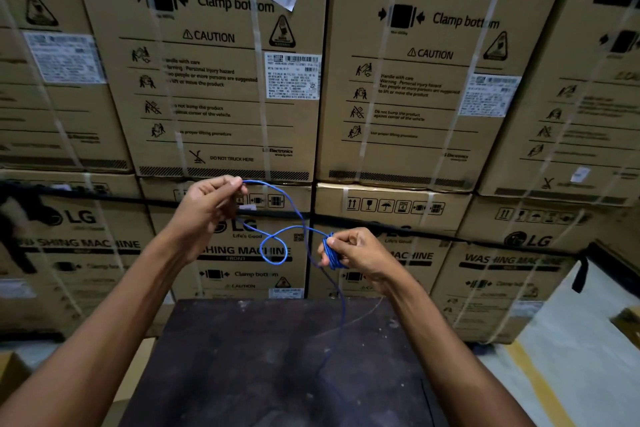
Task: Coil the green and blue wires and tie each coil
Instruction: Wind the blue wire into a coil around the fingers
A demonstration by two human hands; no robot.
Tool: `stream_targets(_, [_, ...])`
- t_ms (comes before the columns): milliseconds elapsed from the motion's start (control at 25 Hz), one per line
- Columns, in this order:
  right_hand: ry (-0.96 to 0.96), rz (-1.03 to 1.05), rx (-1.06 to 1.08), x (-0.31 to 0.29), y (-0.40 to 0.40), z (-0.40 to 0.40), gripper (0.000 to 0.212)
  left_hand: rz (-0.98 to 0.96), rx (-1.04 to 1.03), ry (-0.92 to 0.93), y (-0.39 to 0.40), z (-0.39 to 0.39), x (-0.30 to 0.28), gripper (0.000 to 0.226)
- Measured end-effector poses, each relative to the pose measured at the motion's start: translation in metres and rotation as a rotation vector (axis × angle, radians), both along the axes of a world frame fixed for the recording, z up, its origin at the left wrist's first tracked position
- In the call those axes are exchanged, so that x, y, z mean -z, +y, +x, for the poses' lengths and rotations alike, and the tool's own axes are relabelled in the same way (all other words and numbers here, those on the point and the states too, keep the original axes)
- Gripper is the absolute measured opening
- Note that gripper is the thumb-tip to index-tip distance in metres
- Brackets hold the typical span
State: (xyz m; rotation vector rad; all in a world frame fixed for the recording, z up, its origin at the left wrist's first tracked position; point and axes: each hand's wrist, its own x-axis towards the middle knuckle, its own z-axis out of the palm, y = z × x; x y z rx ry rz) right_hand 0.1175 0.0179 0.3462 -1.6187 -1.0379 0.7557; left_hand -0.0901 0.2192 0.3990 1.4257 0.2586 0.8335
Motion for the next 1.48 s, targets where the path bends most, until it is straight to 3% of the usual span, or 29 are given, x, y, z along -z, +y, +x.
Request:
stream_targets(120, [0.014, -0.014, 0.008, 0.001, -0.003, 0.006, 0.029, -0.077, -0.03, -0.058, 0.012, -0.009, 0.009, 0.033])
stream_targets(240, [0.002, -0.035, 0.006, 0.007, -0.006, 0.01, 0.029, -0.126, -0.033, -0.092, 0.023, -0.013, 0.012, 0.016])
stream_targets(440, [0.055, -0.017, 0.026, 0.004, -0.01, 0.008, 0.029, -0.081, -0.219, 0.113, 0.022, -0.006, 0.028, 0.018])
stream_targets(600, [0.062, 0.009, -0.003, -0.001, -0.009, 0.002, 0.028, -0.051, -0.238, 0.331, 0.011, 0.005, 0.051, 0.019])
stream_targets(760, [0.026, 0.004, -0.033, -0.003, -0.007, -0.003, 0.027, -0.066, -0.156, 0.331, -0.003, 0.016, 0.055, 0.028])
stream_targets(920, [0.035, -0.006, -0.037, -0.003, -0.009, -0.002, 0.027, 0.061, 0.011, 0.337, -0.009, 0.017, 0.051, 0.032])
stream_targets(1120, [0.026, -0.006, -0.07, -0.003, -0.01, -0.002, 0.026, 0.196, -0.035, 0.382, -0.019, 0.017, 0.044, 0.018])
stream_targets(1480, [-0.006, -0.006, -0.105, -0.001, -0.004, -0.01, 0.031, 0.396, 0.104, 0.347, -0.049, 0.01, 0.018, 0.024])
